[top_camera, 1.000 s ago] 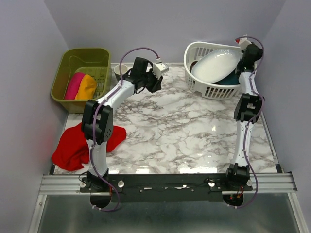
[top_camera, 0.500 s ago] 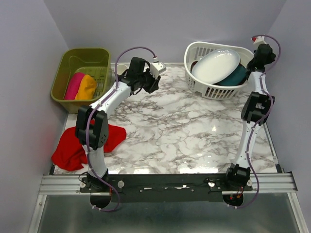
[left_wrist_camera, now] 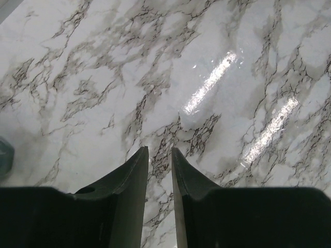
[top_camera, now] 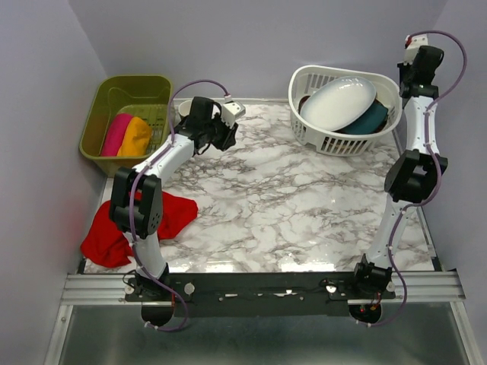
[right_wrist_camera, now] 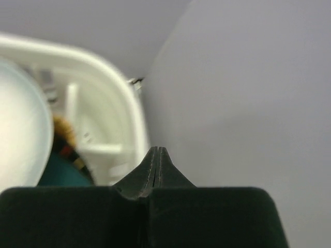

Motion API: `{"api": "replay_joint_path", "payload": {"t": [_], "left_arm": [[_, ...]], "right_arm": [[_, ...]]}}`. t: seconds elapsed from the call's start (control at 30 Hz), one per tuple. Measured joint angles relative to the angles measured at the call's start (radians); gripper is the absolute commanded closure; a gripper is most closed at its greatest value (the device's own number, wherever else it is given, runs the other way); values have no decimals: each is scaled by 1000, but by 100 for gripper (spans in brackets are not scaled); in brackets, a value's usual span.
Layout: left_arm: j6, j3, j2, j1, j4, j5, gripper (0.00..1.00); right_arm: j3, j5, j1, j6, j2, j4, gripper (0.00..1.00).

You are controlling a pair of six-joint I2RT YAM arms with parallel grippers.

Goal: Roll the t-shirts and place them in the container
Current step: Move the bin to the center of the board.

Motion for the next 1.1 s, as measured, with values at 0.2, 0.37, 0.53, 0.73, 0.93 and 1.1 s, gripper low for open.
{"api": "replay_joint_path", "payload": {"t": [0.2, 0.37, 0.53, 0.73, 0.93, 1.1], "left_arm": [[-13, -33, -11, 16, 19, -5, 64], [-16, -37, -12, 16, 18, -9, 64], [-14, -37, -12, 16, -5, -13, 63], [0, -37, -18, 16, -37, -27, 62], [8, -37, -42, 16, -64, -35, 62], [16, -37, -44, 16, -69, -36, 61]], "right_arm": [[-86, -118, 11, 18, 18, -134, 99], [-138, -59, 25, -3, 62, -152, 99], [-56, 102, 48, -75, 158, -93, 99], [65, 190, 60, -152, 273, -71, 99], [65, 219, 56, -186, 284, -31, 99], [65, 235, 46, -196, 291, 0, 99]]}}
